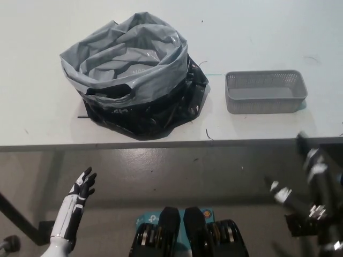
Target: Use the right hand to pick up a small rectangular container and put it into a plastic bag and lift the bag
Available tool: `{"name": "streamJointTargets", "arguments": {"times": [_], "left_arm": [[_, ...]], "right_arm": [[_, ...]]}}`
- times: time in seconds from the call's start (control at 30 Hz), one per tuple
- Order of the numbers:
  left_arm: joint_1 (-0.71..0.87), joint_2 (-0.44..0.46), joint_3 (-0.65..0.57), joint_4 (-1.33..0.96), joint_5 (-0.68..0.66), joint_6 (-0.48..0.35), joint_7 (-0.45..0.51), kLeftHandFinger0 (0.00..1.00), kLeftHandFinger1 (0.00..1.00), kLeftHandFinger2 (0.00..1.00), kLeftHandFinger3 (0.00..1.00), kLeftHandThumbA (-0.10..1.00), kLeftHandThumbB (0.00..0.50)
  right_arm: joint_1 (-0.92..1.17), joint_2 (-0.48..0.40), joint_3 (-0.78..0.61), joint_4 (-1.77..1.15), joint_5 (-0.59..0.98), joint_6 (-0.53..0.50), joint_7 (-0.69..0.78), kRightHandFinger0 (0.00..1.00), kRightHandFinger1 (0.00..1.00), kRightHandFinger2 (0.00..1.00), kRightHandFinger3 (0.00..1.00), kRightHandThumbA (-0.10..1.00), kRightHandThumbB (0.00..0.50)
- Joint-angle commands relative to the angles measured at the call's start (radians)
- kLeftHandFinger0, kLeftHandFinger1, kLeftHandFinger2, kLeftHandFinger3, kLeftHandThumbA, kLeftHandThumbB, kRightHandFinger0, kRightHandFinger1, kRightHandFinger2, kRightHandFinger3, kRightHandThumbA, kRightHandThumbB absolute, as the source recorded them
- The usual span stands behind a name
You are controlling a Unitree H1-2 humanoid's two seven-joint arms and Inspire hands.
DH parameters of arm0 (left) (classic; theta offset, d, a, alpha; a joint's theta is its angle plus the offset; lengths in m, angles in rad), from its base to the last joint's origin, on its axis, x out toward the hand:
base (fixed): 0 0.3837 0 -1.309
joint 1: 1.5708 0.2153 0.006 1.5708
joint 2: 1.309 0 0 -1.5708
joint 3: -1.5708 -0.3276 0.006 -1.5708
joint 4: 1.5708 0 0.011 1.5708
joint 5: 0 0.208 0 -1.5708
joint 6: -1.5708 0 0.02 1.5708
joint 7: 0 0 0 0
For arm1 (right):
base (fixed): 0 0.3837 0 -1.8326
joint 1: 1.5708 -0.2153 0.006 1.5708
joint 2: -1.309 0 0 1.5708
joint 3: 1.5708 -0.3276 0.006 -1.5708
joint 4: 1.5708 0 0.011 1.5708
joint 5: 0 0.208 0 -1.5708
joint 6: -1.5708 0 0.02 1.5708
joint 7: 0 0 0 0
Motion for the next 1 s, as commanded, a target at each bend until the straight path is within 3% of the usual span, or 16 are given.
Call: {"name": "streamJointTargets", "arguments": {"times": [0.0,0.03,0.1,0.13,0.27,0.33,0.5,0.67,0.77,0.97], "left_arm": [[-0.041,-0.007,0.008,-0.084,-0.016,0.005,0.000,1.00,1.00,1.00,1.00,1.00,0.152],[-0.041,-0.005,0.010,-0.085,-0.017,0.007,-0.003,1.00,1.00,1.00,1.00,1.00,0.150],[-0.049,-0.004,0.013,-0.063,-0.013,-0.001,-0.001,1.00,1.00,1.00,1.00,1.00,0.189],[-0.052,-0.002,0.014,-0.036,-0.012,-0.020,-0.001,1.00,1.00,1.00,1.00,1.00,0.202],[-0.049,0.004,0.010,0.007,0.015,-0.026,0.006,1.00,1.00,1.00,1.00,1.00,0.219],[-0.037,0.006,0.006,0.013,0.026,-0.032,0.008,1.00,1.00,1.00,1.00,1.00,0.205],[-0.011,0.011,-0.003,0.041,0.033,-0.088,0.002,1.00,1.00,1.00,1.00,1.00,0.216],[-0.004,0.007,-0.013,0.031,0.040,-0.073,-0.003,1.00,1.00,1.00,1.00,1.00,0.228],[-0.007,0.005,-0.018,0.035,0.048,-0.078,-0.002,1.00,1.00,1.00,1.00,1.00,0.220],[0.000,0.001,-0.029,0.043,0.067,-0.105,0.004,1.00,1.00,1.00,1.00,1.00,0.237]], "right_arm": [[-0.226,-0.147,-0.059,-0.199,-0.056,0.181,0.056,1.00,1.00,1.00,1.00,0.85,0.347],[-0.254,-0.169,-0.056,-0.210,-0.065,0.210,0.072,1.00,1.00,1.00,1.00,0.86,0.356],[-0.347,-0.261,-0.030,-0.243,-0.092,0.375,0.163,1.00,1.00,1.00,1.00,0.97,0.405],[-0.423,-0.317,-0.005,-0.219,-0.101,0.435,0.216,1.00,1.00,1.00,1.00,0.99,0.402],[-0.672,-0.457,0.127,-0.042,-0.166,0.551,0.395,1.00,1.00,1.00,1.00,1.00,0.444],[-0.756,-0.487,0.193,0.041,-0.195,0.561,0.461,1.00,1.00,1.00,1.00,1.00,0.401],[-0.940,-0.508,0.367,0.256,-0.258,0.583,0.615,1.00,1.00,1.00,1.00,1.00,0.420],[-1.064,-0.489,0.487,0.394,-0.276,0.606,0.727,1.00,1.00,1.00,1.00,1.00,0.422],[-1.128,-0.454,0.556,0.482,-0.303,0.642,0.770,1.00,1.00,1.00,1.00,1.00,0.451],[-1.184,-0.388,0.635,0.613,-0.290,0.668,0.802,1.00,1.00,1.00,1.00,1.00,0.436]]}}
